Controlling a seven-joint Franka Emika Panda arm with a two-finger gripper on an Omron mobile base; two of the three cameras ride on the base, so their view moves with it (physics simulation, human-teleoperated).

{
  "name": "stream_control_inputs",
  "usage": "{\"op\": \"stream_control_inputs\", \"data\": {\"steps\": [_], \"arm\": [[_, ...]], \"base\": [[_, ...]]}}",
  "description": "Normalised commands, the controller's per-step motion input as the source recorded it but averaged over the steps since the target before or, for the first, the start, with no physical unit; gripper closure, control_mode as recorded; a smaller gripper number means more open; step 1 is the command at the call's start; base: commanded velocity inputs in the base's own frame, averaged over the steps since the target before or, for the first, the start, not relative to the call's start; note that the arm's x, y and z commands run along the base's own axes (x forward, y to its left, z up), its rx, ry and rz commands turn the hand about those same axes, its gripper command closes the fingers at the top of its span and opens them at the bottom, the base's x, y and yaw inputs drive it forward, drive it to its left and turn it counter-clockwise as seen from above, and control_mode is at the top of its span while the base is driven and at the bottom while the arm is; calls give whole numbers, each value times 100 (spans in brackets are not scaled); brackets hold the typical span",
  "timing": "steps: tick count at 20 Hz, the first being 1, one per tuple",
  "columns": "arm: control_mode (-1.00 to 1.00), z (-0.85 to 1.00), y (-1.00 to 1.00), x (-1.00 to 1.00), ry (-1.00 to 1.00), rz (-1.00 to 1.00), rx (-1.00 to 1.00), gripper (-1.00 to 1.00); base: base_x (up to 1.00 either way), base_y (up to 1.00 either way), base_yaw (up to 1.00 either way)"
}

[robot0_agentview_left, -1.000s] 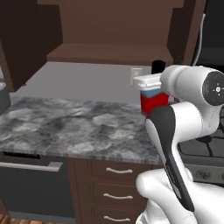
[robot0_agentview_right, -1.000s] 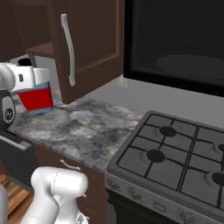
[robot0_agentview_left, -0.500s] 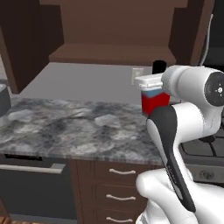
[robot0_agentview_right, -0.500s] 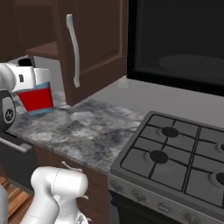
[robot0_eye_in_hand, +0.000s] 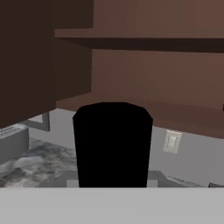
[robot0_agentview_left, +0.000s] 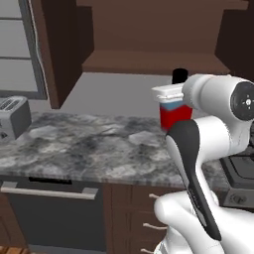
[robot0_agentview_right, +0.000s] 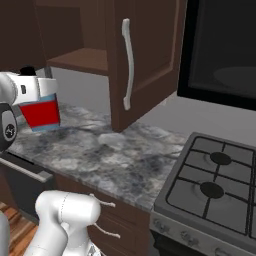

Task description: Sort all alcoholic drinks to one cabinet, and non-alcoholic drinks to the other.

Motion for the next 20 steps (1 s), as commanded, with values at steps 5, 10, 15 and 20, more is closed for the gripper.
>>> {"op": "stream_control_inputs", "data": {"steps": [5,10,15,20], "arm": [[100,0,0,0,0,0,0,100],[100,0,0,0,0,0,0,100],[100,0,0,0,0,0,0,100],[100,0,0,0,0,0,0,100]], "base": [[70,6,-3],[68,0,-5],[53,15,-2],[59,18,-7]]}}
